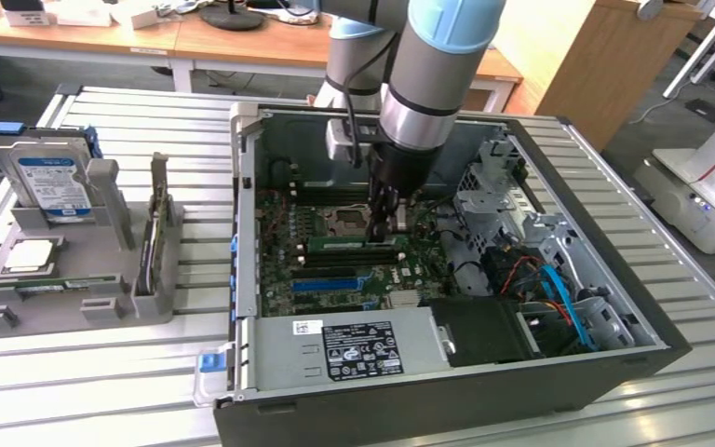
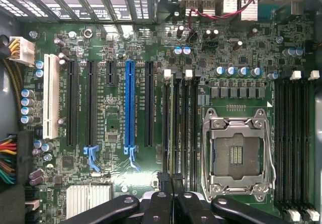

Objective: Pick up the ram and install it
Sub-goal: 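Insert the ram into the slot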

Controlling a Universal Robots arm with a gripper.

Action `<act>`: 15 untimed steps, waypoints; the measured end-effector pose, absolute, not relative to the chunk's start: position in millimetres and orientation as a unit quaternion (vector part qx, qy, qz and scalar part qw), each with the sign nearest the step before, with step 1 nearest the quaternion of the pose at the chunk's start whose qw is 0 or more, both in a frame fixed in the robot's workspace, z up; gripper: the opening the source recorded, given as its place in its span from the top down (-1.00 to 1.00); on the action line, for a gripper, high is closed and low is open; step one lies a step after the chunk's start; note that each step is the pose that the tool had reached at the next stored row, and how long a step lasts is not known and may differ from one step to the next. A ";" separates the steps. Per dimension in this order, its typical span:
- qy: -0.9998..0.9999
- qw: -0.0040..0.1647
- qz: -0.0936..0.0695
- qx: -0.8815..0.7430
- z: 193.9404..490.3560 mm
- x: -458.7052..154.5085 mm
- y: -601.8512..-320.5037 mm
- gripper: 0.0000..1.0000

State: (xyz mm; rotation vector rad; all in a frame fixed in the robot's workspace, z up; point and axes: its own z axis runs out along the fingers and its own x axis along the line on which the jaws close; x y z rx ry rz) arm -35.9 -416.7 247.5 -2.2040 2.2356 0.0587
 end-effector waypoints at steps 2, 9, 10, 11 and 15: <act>0.712 0.001 0.019 -0.702 246.0 -35.9 -416.7 0.76; 0.712 0.001 0.019 -0.702 243.8 -36.0 -416.7 0.76; 0.712 0.001 0.019 -0.702 243.5 -35.9 -416.7 0.76; 0.712 0.001 0.019 -0.702 243.1 -35.9 -416.6 0.76; 0.712 0.001 0.019 -0.702 242.6 -36.0 -416.7 0.76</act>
